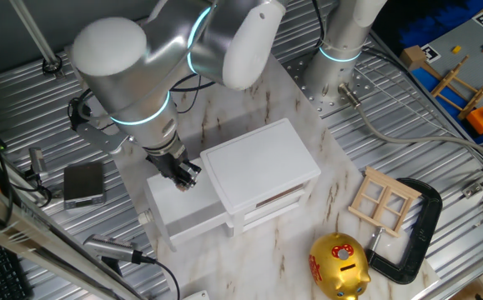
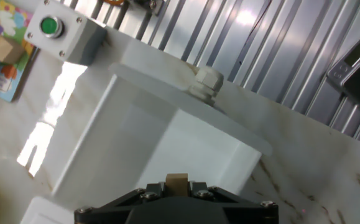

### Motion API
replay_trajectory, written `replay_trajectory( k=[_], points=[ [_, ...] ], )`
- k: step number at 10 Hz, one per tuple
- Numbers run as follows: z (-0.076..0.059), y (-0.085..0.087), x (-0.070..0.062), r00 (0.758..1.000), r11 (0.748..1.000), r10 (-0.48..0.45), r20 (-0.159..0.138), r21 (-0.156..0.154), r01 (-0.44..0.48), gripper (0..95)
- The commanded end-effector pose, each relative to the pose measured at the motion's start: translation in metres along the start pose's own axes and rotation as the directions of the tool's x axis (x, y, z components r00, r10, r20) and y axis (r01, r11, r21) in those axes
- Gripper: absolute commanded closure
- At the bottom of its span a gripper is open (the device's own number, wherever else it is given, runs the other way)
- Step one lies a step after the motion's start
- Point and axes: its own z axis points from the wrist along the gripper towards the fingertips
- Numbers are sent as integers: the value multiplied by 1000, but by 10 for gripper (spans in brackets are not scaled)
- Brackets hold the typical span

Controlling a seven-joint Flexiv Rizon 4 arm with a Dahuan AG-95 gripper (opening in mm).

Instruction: Put things in the drawer

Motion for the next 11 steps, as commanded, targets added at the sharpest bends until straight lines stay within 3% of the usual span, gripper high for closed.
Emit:
replay_trajectory(
  k=[1,5,8,11],
  points=[
    [0,0,-2,999,999,-45,-1,-1,45,950],
    [2,3,1,1000,1000,-10,-2,-5,10,950],
    [16,12,8,998,998,69,10,-8,-69,950],
    [23,21,16,996,997,83,24,-2,-83,950]
  ],
)
